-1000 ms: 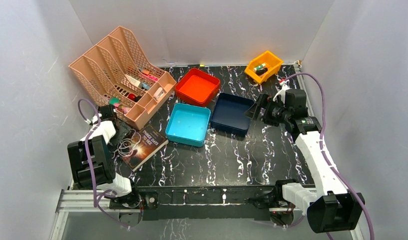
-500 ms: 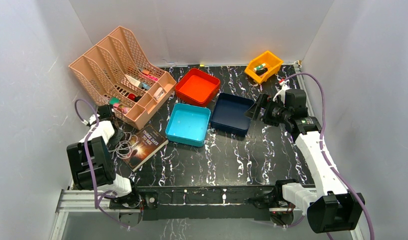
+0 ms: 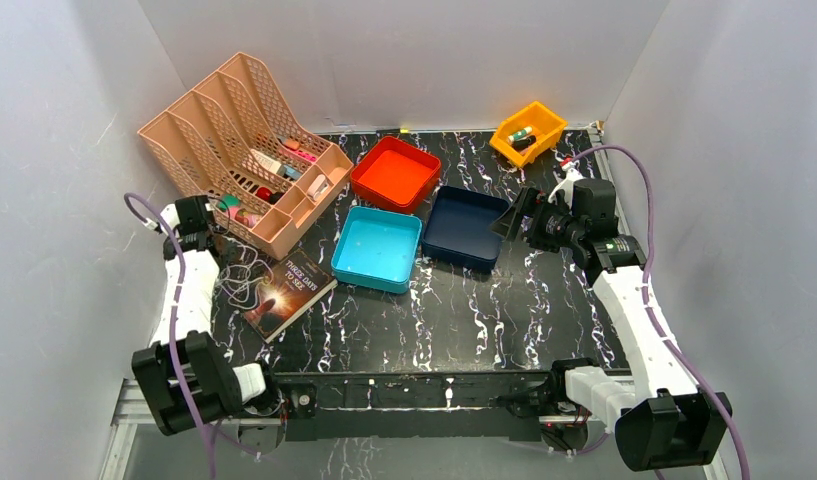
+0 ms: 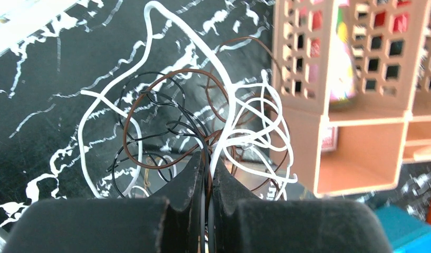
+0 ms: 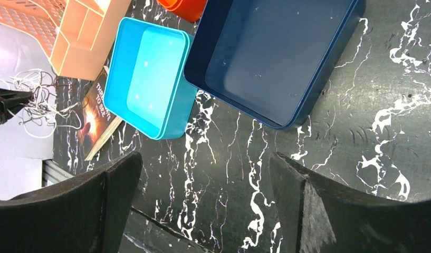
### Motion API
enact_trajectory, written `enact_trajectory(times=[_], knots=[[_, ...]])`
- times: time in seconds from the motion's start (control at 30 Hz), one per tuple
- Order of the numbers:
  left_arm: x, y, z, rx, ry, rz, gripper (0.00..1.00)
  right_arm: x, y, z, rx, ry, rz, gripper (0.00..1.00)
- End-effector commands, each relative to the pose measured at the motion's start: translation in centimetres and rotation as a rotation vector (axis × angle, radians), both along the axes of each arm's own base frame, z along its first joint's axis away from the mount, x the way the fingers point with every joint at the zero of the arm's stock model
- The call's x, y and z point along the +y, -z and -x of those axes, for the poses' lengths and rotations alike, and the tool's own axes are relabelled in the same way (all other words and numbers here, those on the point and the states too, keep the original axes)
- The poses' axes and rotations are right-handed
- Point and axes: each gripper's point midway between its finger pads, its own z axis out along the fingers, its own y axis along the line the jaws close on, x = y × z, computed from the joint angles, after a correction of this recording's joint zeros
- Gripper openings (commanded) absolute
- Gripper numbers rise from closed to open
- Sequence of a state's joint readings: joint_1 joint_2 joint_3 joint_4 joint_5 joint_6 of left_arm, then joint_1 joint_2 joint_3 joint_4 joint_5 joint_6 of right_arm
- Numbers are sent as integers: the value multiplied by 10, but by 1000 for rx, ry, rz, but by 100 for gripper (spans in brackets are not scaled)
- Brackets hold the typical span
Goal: Untangle the cables
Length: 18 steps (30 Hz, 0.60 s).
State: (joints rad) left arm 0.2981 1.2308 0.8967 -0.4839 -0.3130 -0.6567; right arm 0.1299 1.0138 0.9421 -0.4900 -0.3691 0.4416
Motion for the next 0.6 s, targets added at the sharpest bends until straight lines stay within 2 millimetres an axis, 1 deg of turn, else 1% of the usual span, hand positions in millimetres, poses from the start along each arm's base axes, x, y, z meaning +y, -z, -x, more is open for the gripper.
enact_trajectory(times=[0.0,0.13,0.27,0.37,0.43,0.57], knots=[[-34,-15,8,-38,151,110,0,1,-24,-7,-103,-3,-5,98],[-64,-31,15,-86,255,166,0,-2,-24,-7,-111,10,4,98],[-94,-49,25,-80,361,154,0,-2,-24,-6,-114,8,7,98],[-122,-59,34,-72,441,143,0,-3,-25,-5,-124,10,11,98],[-138,-63,39,-76,483,158,0,-3,-27,-5,-130,11,13,98],[-168,-64,49,-73,562,200,0,-4,-30,-3,-139,14,14,98]])
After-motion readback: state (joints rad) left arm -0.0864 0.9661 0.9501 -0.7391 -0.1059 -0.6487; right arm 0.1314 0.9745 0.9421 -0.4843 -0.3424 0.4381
